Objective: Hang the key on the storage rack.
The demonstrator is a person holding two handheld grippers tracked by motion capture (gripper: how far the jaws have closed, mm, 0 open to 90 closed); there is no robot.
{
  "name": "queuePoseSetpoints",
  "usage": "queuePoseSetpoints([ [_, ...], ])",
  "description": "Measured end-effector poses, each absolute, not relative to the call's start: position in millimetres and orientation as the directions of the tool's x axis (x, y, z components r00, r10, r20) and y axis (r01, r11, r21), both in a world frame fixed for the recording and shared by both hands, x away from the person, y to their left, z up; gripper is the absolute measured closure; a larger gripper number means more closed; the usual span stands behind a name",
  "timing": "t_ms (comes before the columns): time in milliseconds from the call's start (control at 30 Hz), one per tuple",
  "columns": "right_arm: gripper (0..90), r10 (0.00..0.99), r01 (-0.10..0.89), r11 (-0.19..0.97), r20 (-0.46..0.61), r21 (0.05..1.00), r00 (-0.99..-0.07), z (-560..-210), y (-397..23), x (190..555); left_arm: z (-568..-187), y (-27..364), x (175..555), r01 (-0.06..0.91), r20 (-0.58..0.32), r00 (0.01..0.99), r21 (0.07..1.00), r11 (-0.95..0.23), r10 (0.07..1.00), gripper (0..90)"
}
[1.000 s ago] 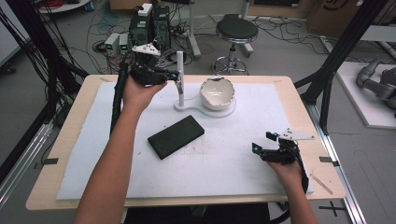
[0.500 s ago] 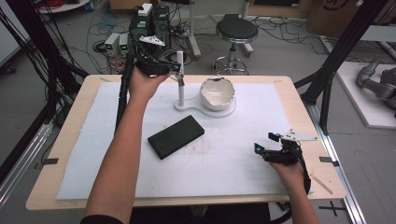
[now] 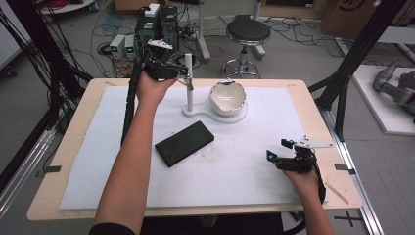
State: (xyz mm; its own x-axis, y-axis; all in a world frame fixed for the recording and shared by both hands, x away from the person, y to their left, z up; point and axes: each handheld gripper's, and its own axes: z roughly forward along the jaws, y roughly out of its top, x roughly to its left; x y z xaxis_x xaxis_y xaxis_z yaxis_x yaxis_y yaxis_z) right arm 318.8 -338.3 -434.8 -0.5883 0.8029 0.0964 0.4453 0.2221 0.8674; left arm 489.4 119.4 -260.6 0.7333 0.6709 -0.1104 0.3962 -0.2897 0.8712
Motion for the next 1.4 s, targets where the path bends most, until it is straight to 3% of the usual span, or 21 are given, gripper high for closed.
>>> queuePoseSetpoints([
  [133,16.3,0.803,0.45,0.219,0.102,0.866,-0.587,-434.8,-339.1,318.5,-263.3,122.6,487.8,0.394,-0.122,0.741,0.875,-0.281,0.66,86.9],
  [233,16.3,0.806,0.456,0.213,0.109,0.864,-0.582,-434.8,-339.6,318.6,-263.0,125.6,486.4,0.404,-0.114,0.727,0.869,-0.287,0.677,73.4],
  [467,16.2,0.804,0.452,0.221,0.101,0.864,-0.586,-434.5,-338.7,318.9,-267.2,138.3,468.5,0.397,-0.115,0.722,0.877,-0.272,0.682,53.2],
  [833,16.2,0.804,0.448,0.221,0.098,0.867,-0.586,-433.8,-337.9,319.5,-293.0,162.8,419.3,0.361,-0.118,0.788,0.883,-0.299,0.604,35.3],
  [1200,16.2,0.804,0.448,0.226,0.094,0.865,-0.588,-433.4,-334.7,322.1,-331.3,179.0,363.1,0.232,-0.017,0.832,0.919,-0.319,0.555,22.8],
  [1400,16.2,0.809,0.458,0.219,0.101,0.862,-0.579,-434.1,-335.1,323.2,-351.1,180.1,347.6,0.248,-0.033,0.843,0.909,-0.334,0.537,18.6],
])
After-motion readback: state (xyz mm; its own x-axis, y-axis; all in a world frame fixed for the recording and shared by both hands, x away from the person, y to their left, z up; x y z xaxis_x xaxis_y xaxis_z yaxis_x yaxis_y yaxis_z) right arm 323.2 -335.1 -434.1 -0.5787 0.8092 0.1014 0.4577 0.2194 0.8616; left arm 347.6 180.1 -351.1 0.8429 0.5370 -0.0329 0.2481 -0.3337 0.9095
